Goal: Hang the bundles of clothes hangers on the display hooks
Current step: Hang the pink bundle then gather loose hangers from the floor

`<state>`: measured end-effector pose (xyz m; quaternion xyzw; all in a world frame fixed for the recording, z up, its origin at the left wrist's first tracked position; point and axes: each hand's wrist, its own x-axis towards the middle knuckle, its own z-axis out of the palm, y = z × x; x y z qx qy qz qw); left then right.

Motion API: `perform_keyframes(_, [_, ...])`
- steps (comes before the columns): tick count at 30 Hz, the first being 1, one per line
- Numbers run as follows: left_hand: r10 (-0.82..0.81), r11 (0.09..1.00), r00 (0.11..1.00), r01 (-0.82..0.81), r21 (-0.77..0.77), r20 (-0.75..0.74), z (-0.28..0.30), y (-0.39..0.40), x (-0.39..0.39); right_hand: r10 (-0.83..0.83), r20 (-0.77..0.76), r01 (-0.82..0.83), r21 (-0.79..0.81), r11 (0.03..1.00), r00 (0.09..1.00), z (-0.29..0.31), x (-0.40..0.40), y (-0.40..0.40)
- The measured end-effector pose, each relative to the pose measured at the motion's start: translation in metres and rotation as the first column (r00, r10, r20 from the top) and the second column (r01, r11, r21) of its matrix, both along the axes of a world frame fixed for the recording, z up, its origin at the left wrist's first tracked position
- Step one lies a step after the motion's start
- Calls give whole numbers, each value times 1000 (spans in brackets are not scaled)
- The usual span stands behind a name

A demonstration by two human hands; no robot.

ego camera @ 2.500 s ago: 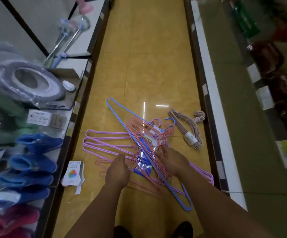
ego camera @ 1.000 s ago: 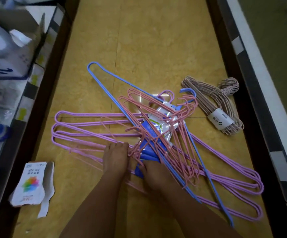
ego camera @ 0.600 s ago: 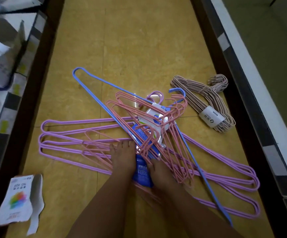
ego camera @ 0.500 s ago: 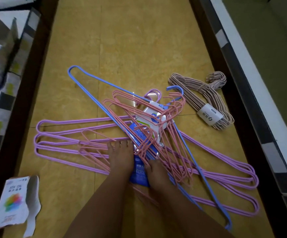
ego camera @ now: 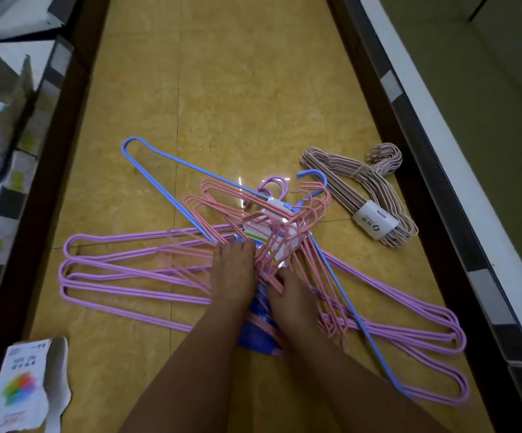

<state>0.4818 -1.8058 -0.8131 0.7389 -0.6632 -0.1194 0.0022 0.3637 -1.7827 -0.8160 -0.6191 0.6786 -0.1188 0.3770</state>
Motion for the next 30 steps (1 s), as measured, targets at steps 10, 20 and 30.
perform_keyframes(10, [125,987,965,-97,129,-232,-8,-11,-44,-94,-203,104,36,994,975,-12,-38,-58])
perform_keyframes(20, [101,983,915,-32,179,-390,-23,-25,-36,-80,-277,101,62,993,957,-22,-34,-68])
perform_keyframes(30, [100,991,932,-61,119,-350,-24,-18,-27,-78,-533,135,69,988,843,-32,-22,-58])
